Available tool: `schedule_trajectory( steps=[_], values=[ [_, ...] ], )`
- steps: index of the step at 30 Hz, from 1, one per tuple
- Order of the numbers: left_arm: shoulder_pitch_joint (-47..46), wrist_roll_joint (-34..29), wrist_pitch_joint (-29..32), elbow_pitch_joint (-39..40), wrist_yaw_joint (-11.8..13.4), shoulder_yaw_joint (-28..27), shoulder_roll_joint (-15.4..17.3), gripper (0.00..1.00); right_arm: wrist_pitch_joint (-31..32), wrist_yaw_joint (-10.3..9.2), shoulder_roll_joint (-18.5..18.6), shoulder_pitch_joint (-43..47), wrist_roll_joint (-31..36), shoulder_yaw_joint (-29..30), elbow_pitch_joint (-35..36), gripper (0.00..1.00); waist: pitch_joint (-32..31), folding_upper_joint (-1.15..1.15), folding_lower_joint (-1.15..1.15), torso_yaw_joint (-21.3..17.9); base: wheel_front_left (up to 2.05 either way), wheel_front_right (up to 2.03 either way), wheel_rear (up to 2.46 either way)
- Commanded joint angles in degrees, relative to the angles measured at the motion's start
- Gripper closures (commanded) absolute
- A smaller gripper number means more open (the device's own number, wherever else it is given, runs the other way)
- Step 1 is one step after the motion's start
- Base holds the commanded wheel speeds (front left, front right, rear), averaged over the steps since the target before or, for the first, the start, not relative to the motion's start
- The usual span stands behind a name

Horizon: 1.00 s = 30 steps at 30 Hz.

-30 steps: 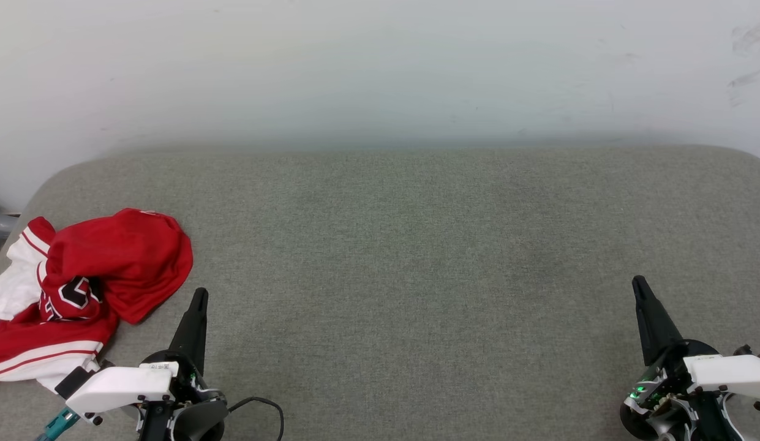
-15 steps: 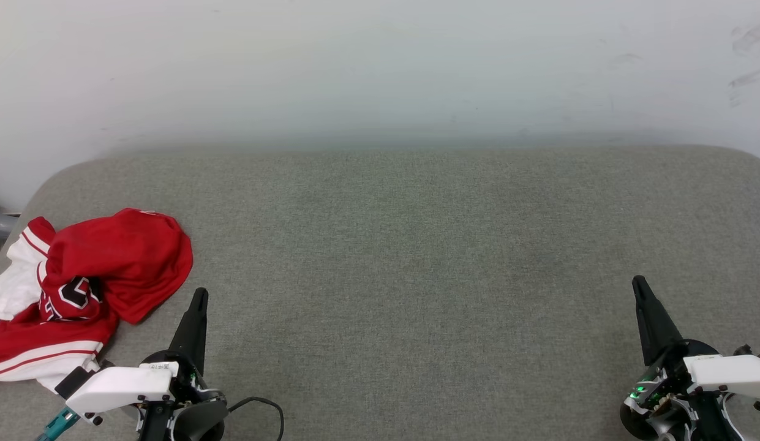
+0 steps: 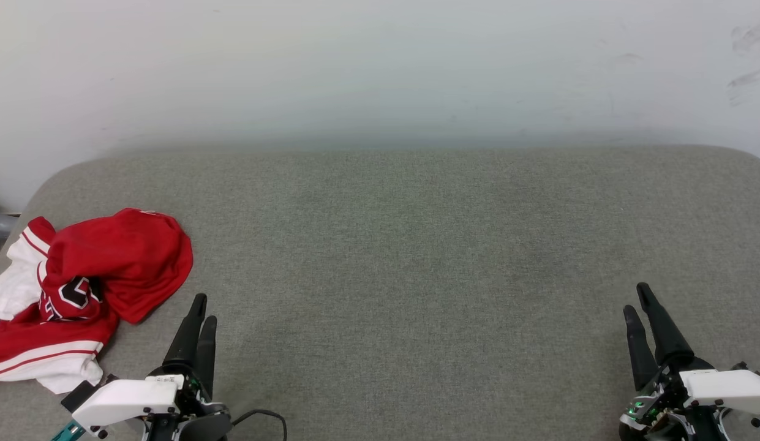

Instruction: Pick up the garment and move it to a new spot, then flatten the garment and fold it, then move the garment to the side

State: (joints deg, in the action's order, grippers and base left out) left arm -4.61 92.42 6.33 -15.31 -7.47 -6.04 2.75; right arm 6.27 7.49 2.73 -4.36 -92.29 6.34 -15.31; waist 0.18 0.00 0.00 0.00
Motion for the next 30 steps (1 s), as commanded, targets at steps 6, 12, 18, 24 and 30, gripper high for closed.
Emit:
schedule_trajectory(
  steps=[6,12,18,24,30],
  values=[
    [-1.02,-0.63,-1.80,2.86,-0.01,2.25,0.11,0.00,-2.12,0.00,0.06,-0.26,0.55,-1.48,3.34,0.00,0.01,0.00,0.00,0.08,0.00,0.00,0.00],
    [-0.81,-1.50,-3.61,4.86,-0.01,4.07,0.45,0.00,-3.79,0.00,0.08,0.25,1.33,-2.45,5.39,0.00,-0.04,0.00,0.00,0.26,0.00,0.00,0.00],
    [-0.85,-6.32,-5.38,6.16,-0.02,5.84,1.63,0.00,-5.35,0.00,0.89,0.70,5.44,-3.70,6.68,0.00,-0.14,0.00,0.00,0.44,0.00,0.00,0.00],
    [-0.54,-15.72,-6.82,6.77,-0.02,5.84,1.26,0.00,-6.80,0.00,1.63,0.97,13.83,-4.85,7.67,0.00,-0.32,0.00,0.00,0.59,0.00,0.00,0.00],
    [-0.17,-24.87,-8.17,8.21,-0.02,6.48,1.58,0.00,-7.98,0.00,1.78,1.31,24.48,-4.75,8.35,0.00,-0.54,0.00,0.00,0.79,0.00,0.00,0.00]
  ],
)
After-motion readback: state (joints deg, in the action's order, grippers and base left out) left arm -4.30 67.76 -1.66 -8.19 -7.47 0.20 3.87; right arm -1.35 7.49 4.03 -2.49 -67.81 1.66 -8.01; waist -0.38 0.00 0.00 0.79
